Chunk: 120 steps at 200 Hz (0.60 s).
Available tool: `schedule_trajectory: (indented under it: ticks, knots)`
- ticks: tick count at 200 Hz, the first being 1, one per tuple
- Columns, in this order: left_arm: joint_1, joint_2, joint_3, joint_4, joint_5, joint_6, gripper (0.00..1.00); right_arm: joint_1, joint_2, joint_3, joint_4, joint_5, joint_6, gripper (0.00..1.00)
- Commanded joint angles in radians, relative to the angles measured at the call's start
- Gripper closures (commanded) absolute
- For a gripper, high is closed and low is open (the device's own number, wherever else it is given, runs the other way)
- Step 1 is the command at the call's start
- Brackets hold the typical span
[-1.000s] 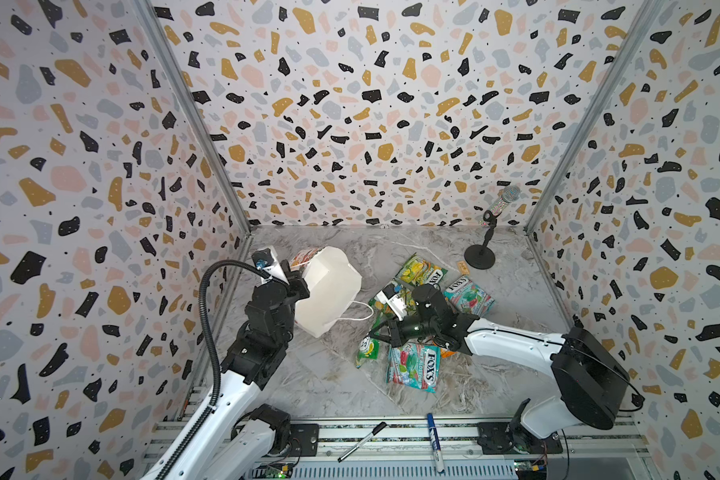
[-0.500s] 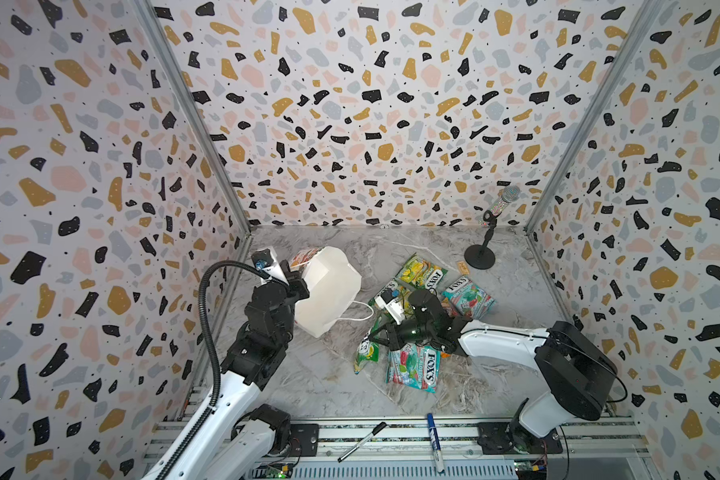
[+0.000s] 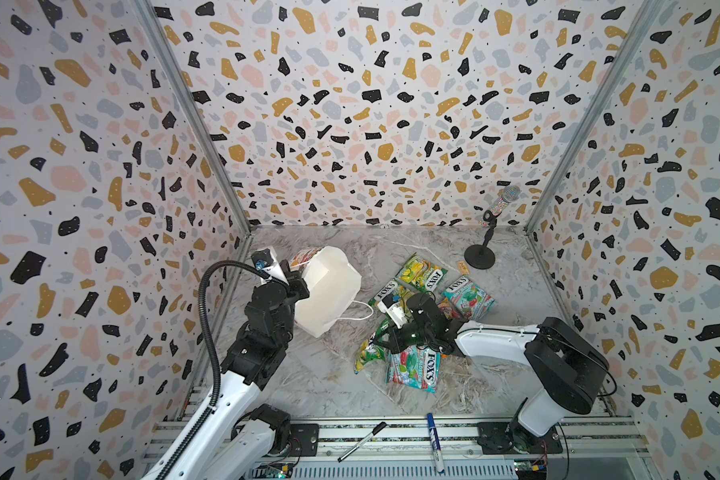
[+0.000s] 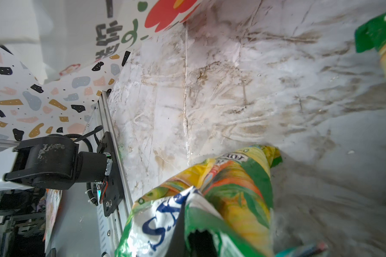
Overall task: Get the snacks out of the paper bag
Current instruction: 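Lower the Spring Tea packet onto the table nearer the robot and release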
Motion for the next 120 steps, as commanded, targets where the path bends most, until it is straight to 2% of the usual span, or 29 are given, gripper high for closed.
schedule_trajectory:
  ticks: [1,57,120]
  knots:
    - [0.005,-0.007,-0.006,0.034,-0.012,0.000,1.00,0.018,0.045,-0.009,0.061,-0.046,0.049,1.00]
    - [0.004,-0.007,-0.008,0.034,-0.018,0.001,1.00,0.068,0.126,0.058,0.181,-0.079,0.133,1.00]
    - [0.005,-0.010,-0.008,0.036,-0.010,0.001,1.00,0.045,0.079,0.029,0.029,0.047,0.070,1.00]
